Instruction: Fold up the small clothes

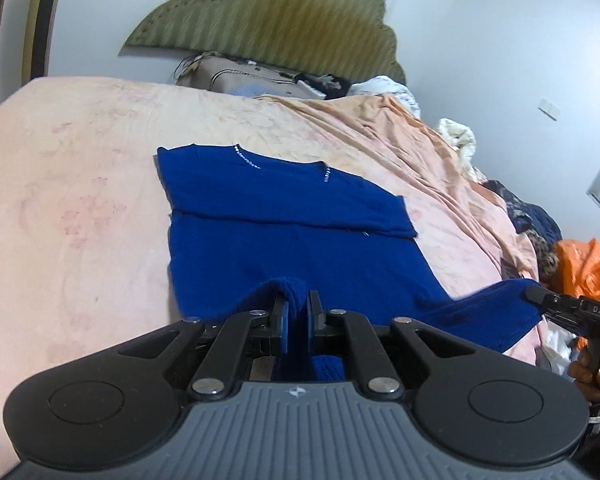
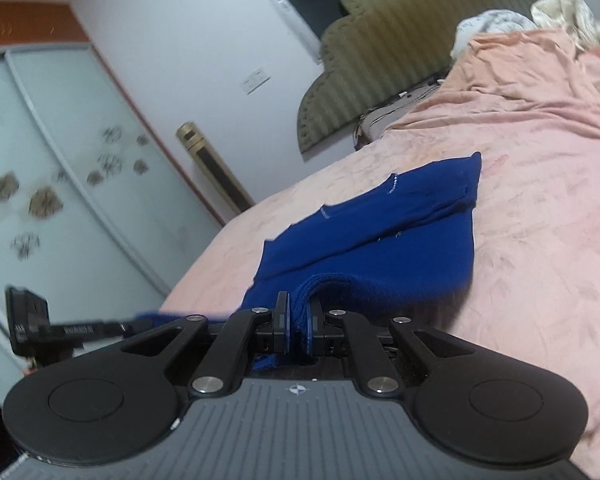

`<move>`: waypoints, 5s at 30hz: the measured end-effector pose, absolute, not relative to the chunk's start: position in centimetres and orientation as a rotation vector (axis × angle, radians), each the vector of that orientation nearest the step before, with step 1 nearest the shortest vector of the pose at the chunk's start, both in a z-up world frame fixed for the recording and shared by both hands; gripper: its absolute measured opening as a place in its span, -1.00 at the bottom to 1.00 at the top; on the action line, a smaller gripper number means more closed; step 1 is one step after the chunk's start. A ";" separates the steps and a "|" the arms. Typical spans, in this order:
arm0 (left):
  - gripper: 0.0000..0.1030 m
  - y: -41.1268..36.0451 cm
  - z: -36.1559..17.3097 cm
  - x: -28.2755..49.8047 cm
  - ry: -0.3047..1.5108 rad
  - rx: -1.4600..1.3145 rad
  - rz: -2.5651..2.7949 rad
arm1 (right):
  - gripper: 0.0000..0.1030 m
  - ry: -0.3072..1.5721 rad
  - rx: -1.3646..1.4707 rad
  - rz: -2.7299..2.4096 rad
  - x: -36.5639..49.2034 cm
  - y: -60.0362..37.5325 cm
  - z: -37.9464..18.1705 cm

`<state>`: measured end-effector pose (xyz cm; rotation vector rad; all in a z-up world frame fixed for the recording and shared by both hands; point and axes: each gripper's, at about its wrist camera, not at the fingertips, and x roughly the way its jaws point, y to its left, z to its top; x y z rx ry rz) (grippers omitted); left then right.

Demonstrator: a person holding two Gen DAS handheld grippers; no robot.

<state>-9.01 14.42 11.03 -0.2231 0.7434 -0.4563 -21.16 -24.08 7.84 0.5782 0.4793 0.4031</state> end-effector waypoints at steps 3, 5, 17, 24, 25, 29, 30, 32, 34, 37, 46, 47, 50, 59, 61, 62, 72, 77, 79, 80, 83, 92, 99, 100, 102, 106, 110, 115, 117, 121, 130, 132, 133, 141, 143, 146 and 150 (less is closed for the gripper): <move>-0.85 14.1 11.3 -5.6 0.756 -0.251 -0.433 | -0.79 0.458 0.655 0.400 -18.6 -24.9 7.5; -0.85 13.8 11.6 -3.3 0.760 -0.265 -0.421 | -0.79 0.446 0.712 0.386 -16.3 -25.6 7.1; -0.85 10.5 10.5 12.5 0.779 -0.222 -0.293 | -0.79 0.454 0.862 0.228 -0.7 -29.1 3.9; -0.85 8.9 7.3 20.3 0.805 -0.192 -0.185 | -0.79 0.507 0.857 0.167 9.9 -29.8 2.0; -0.85 8.6 6.5 21.4 0.819 -0.179 -0.180 | -0.79 0.519 0.862 0.158 11.2 -29.9 1.6; -0.76 8.1 3.9 24.6 0.862 -0.141 -0.104 | -0.63 0.607 0.826 0.099 16.6 -29.4 -0.8; -0.72 8.2 3.4 25.1 0.882 -0.142 -0.093 | -0.57 0.640 0.811 0.074 17.7 -29.2 -1.6; -0.47 9.0 3.0 25.6 0.901 -0.155 -0.085 | -0.19 0.662 0.784 0.024 18.7 -28.9 -2.5; -0.11 9.8 3.3 25.4 0.880 -0.164 -0.043 | -0.08 0.618 0.751 -0.008 18.3 -28.8 -2.2; 0.50 11.2 4.2 24.7 0.812 -0.159 0.032 | 0.00 0.515 0.678 -0.085 16.4 -28.4 -0.6; 0.50 9.7 4.8 23.1 0.795 0.016 0.002 | 0.35 0.639 0.598 0.217 19.8 -24.5 -1.4; 0.50 8.6 4.2 23.3 0.803 0.072 -0.017 | 0.33 0.666 0.583 0.188 20.5 -24.2 -2.1; 0.50 6.6 2.8 23.6 0.806 0.210 -0.009 | 0.21 0.650 0.558 0.049 21.1 -25.1 -2.9; 0.50 11.4 2.6 20.4 0.841 0.080 0.010 | 0.70 0.560 0.332 0.044 15.9 -22.1 0.3; 0.50 12.9 2.9 18.1 0.841 0.040 -0.041 | 0.71 0.596 0.285 0.023 14.5 -21.4 0.2; 0.50 13.7 2.9 16.7 0.844 0.016 -0.078 | 0.71 0.595 0.269 -0.007 13.4 -21.3 0.2; -0.02 14.6 0.6 8.3 0.874 -0.050 -0.333 | 0.46 0.632 0.308 -0.119 1.6 -24.4 -0.9; -0.83 12.8 0.7 8.3 0.887 0.006 -0.316 | -0.81 0.699 0.401 -0.072 0.6 -24.5 -3.3; -0.85 12.6 1.7 7.7 0.855 0.032 -0.305 | -0.81 0.684 0.420 -0.084 0.4 -24.5 -3.3; -0.85 12.8 2.2 7.3 0.840 0.041 -0.303 | -0.82 0.667 0.424 -0.099 0.1 -24.5 -2.9; -0.87 13.4 3.1 6.3 0.816 0.063 -0.302 | -0.83 0.610 0.402 -0.126 -1.0 -24.5 -1.3; -0.83 13.7 2.3 6.2 0.864 0.101 -0.272 | -0.50 0.663 0.387 -0.190 -1.7 -25.2 -2.0; -0.42 10.4 4.8 6.0 0.728 0.171 -0.240 | -0.05 0.577 0.264 -0.092 -0.1 -20.5 0.4; -0.03 9.4 4.6 6.3 0.730 0.173 -0.235 | -0.05 0.587 0.262 -0.060 0.6 -19.4 0.0; 0.44 7.3 3.9 6.7 0.724 0.175 -0.206 | -0.02 0.612 0.243 -0.002 2.1 -17.4 -0.8; 0.46 4.1 1.9 6.6 0.715 0.212 -0.162 | 0.16 0.655 0.123 -0.013 3.7 -14.5 -2.8; 0.50 3.5 -0.7 6.8 0.762 0.220 -0.138 | 0.58 0.653 0.011 -0.057 3.3 -13.8 -4.0; 0.56 4.3 -1.1 5.9 0.727 0.194 -0.129 | 0.90 0.658 0.035 -0.030 2.7 -14.5 -4.4; 0.57 4.3 -1.3 5.6 0.718 0.197 -0.126 | 1.00 0.678 0.007 -0.009 3.1 -14.0 -4.6; 0.57 4.2 -1.3 5.1 0.706 0.207 -0.122 | 1.00 0.675 0.001 -0.013 2.9 -13.9 -4.5; 0.57 4.1 -0.7 5.4 0.740 0.190 -0.110 | 1.00 0.680 0.009 -0.014 2.8 -13.9 -4.4; 0.57 4.2 -0.3 5.3 0.740 0.185 -0.117 | 0.99 0.687 0.015 -0.030 2.7 -13.8 -4.2; 0.57 4.3 -0.1 5.3 0.738 0.182 -0.118 | 0.99 0.692 0.028 -0.048 2.6 -13.7 -4.0; 0.58 4.8 1.7 5.7 0.705 0.204 -0.083 | 0.99 0.687 0.078 -0.077 1.5 -12.4 -1.1; 0.58 5.0 2.0 5.9 0.699 0.209 -0.078 | 0.99 0.679 0.055 -0.090 1.5 -11.9 -0.6; 0.58 5.3 2.3 6.1 0.699 0.219 -0.071 | 0.99 0.676 0.054 -0.092 1.4 -11.4 -0.2; 0.58 5.8 2.5 6.4 0.696 0.226 -0.062 | 0.99 0.679 0.049 -0.092 1.4 -10.9 0.1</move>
